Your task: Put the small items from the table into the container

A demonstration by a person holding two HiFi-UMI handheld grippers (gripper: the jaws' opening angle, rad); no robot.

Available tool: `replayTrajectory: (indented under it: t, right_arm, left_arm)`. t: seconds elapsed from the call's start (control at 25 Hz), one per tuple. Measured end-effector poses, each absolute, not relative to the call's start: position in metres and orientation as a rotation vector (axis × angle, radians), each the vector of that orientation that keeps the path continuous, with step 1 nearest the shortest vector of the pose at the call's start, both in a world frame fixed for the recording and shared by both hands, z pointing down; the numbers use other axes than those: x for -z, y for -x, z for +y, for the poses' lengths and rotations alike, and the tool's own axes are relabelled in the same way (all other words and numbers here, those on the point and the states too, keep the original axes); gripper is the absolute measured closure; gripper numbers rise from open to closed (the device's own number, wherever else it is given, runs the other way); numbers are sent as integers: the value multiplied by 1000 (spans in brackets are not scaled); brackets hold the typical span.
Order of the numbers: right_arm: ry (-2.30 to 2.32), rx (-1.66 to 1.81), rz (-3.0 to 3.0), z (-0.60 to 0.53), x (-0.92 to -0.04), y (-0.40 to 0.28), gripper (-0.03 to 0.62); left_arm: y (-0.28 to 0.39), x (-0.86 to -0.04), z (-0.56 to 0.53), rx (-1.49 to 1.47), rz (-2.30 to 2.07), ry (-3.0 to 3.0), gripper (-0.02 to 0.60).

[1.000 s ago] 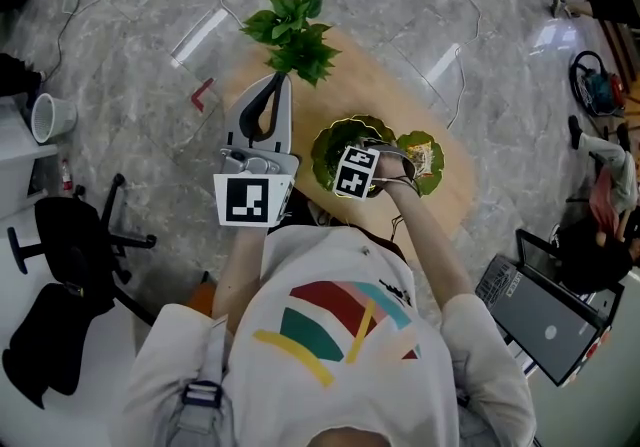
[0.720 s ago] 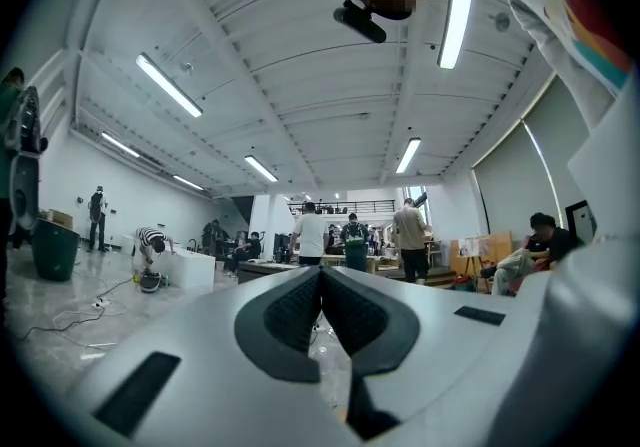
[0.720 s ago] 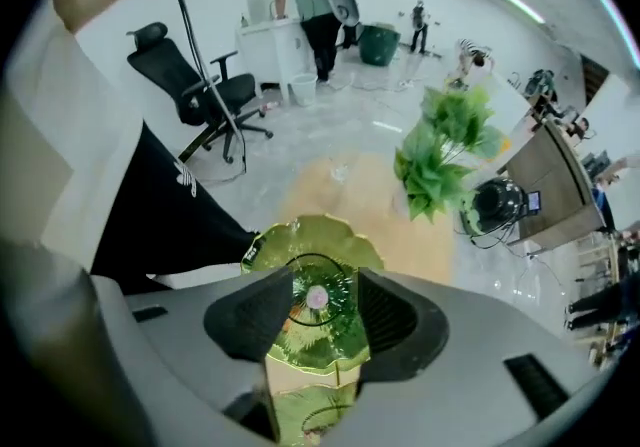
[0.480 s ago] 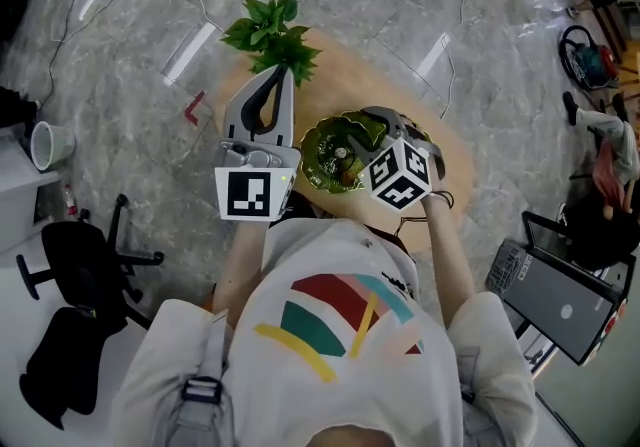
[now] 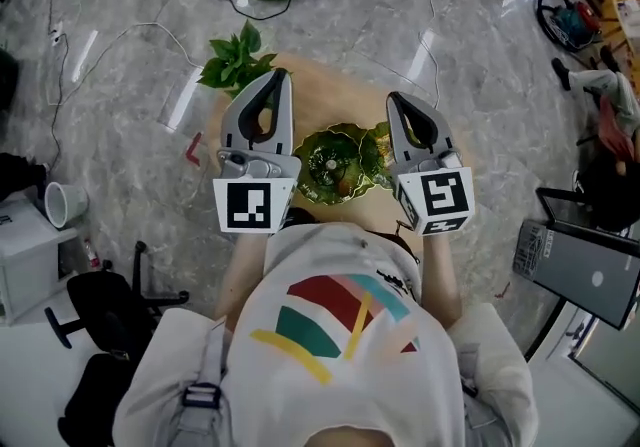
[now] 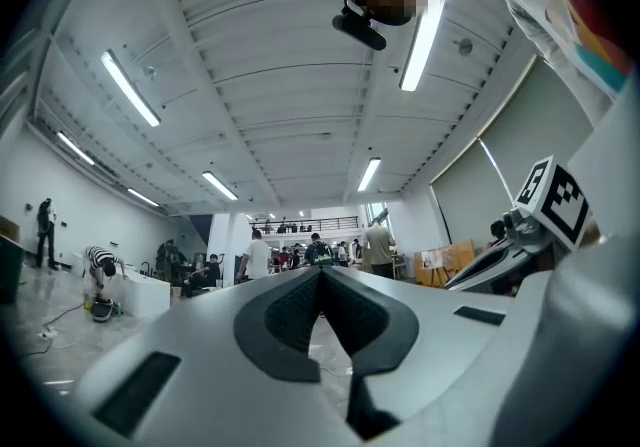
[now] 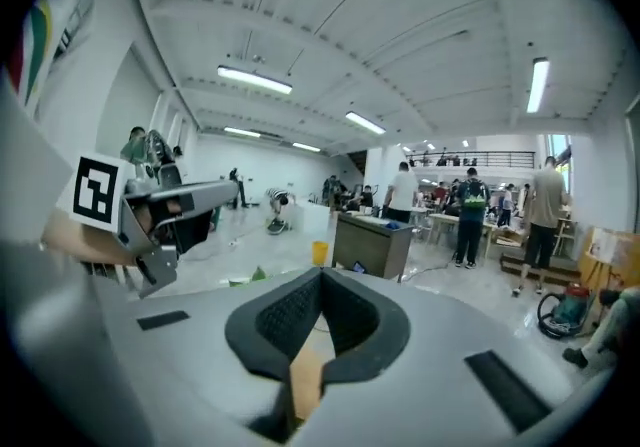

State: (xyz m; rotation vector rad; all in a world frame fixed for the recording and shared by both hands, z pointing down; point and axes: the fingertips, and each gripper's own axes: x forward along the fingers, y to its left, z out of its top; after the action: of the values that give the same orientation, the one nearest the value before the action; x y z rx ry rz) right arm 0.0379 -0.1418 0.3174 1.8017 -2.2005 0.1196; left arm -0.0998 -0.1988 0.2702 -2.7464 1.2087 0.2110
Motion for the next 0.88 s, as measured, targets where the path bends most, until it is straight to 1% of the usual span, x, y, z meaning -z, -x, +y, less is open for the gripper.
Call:
replayTrajectory:
  t: [0.16,0.4,0.88]
  right_arm:
    - [-1929,-92,-2233,-119,-293,-60,580]
    - [-2064,-127,-2225,-94,-284,-90,580]
    - [-2159,-81,-2164,-72,-278,-109,580]
  left_arm:
    - [80,-255,-196,-239,1141,2748,572]
    - [53,-234,-183,-271,1038,2736,572]
    - [32,-220,-164,-214,963,2708,572]
